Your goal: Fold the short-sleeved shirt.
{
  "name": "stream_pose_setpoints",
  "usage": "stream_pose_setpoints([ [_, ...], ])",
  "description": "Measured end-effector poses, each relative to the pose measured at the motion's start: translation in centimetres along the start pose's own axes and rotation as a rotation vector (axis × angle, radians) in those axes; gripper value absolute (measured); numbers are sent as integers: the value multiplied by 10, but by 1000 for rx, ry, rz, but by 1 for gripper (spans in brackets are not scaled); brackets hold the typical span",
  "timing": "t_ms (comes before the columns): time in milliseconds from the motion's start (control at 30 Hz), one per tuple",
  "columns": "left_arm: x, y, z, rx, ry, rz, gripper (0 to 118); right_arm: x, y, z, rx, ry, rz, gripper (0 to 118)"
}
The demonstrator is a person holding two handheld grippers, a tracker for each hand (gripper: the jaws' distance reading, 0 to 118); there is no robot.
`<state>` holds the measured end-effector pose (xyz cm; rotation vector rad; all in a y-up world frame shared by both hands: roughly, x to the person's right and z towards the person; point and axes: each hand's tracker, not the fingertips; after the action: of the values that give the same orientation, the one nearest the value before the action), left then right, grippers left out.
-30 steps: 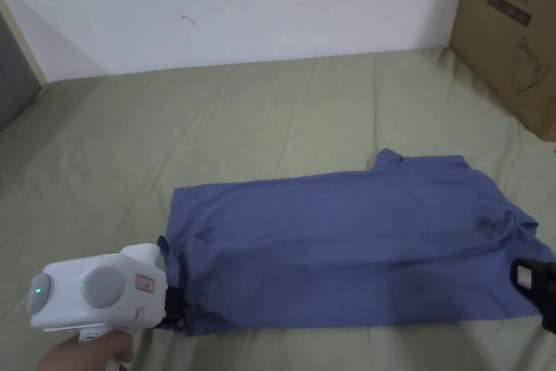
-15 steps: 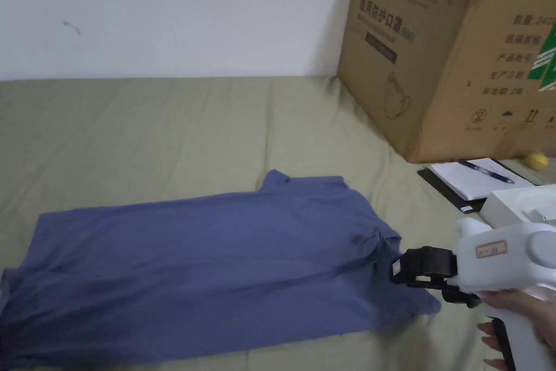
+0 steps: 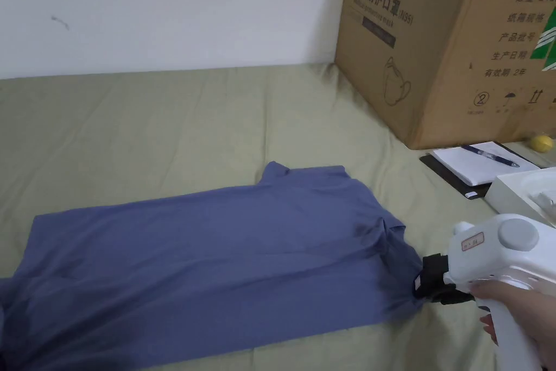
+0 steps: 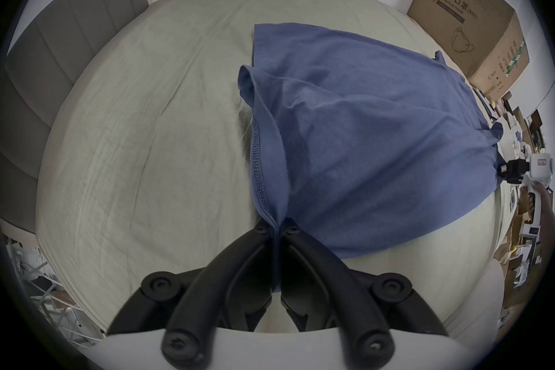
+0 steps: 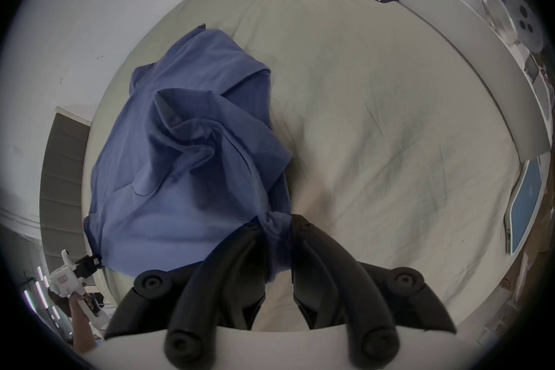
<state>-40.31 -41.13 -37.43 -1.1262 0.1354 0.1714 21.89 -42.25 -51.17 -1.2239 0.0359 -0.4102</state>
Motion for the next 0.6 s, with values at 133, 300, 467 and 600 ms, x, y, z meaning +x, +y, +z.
stream_pose_setpoints([
  [133,-2,7,17,8,-12,-1,2,8,-3,26,52,46,37,15],
  [300,-9,7,58,62,-44,12,2,3,-31,84,110,99,50,15],
  [467,-21,-28,85,-7,-140,6,2,24,-69,121,105,123,26,15],
  [600,-28,-64,84,-57,-178,32,2,52,-95,110,6,152,-6,15],
])
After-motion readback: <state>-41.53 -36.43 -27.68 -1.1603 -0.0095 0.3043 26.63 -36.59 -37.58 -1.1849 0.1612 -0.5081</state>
